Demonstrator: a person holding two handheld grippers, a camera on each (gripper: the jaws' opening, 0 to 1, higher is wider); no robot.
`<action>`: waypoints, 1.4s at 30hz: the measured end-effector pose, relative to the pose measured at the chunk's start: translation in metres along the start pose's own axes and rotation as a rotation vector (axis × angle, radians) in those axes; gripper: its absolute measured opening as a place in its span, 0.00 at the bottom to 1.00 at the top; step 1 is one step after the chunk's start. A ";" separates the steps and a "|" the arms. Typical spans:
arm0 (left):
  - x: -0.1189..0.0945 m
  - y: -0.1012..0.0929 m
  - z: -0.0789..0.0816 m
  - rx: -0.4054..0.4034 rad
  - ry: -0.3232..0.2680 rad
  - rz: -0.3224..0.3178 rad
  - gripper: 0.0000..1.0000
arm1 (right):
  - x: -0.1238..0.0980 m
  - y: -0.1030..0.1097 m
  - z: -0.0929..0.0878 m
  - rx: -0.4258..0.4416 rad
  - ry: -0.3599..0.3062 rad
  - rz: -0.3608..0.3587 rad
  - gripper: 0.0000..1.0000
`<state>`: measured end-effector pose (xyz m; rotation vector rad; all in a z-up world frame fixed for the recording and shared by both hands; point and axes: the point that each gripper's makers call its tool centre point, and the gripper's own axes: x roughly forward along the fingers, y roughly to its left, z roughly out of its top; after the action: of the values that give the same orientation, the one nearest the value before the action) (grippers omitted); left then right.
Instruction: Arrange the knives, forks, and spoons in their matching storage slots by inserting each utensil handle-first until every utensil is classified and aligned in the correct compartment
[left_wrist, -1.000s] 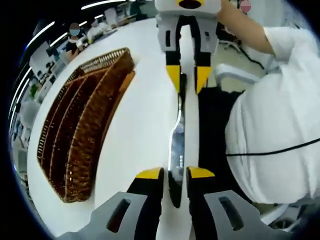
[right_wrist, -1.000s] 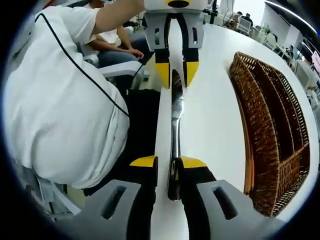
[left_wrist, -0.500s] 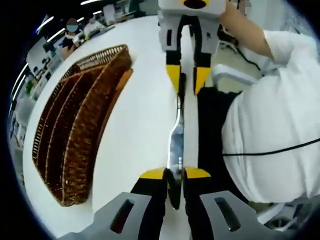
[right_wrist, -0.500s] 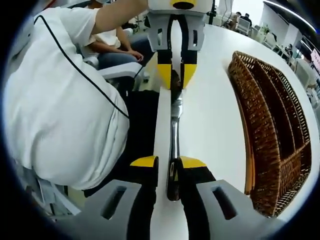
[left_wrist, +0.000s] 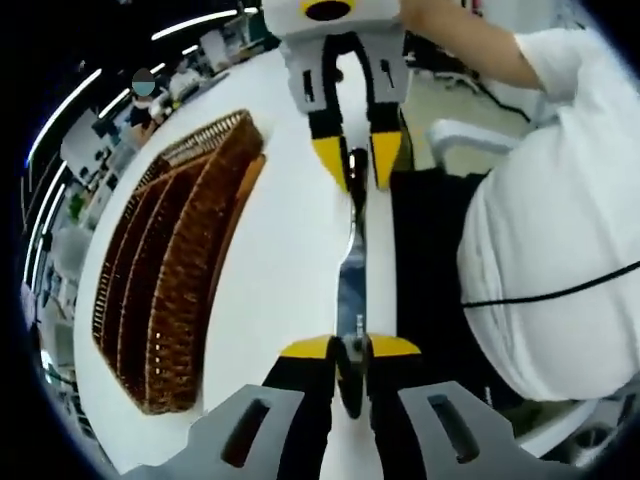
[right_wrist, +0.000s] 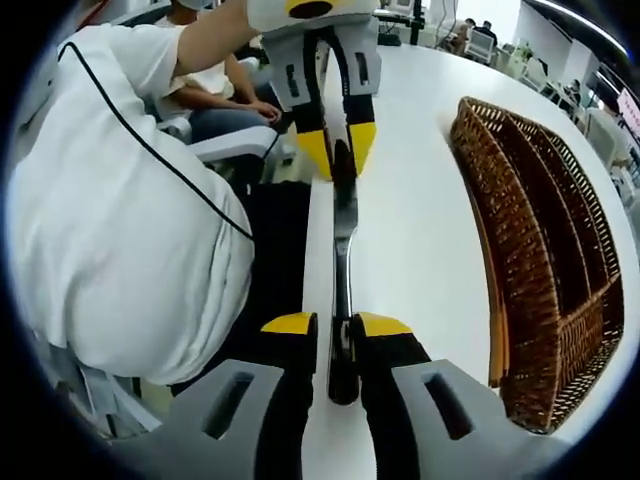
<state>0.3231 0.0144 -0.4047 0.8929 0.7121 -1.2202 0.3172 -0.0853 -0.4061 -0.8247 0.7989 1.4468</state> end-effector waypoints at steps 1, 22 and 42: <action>0.000 0.000 0.001 0.017 -0.007 0.020 0.10 | 0.000 0.000 0.000 0.003 0.001 0.001 0.15; -0.003 -0.003 0.006 0.148 -0.077 0.251 0.10 | 0.005 -0.004 -0.001 0.090 0.037 0.061 0.13; -0.005 -0.002 0.009 0.219 -0.154 0.401 0.10 | 0.005 -0.006 -0.003 0.079 0.076 0.060 0.09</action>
<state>0.3201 0.0091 -0.3965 1.0512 0.2598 -1.0032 0.3229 -0.0848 -0.4122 -0.8053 0.9389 1.4340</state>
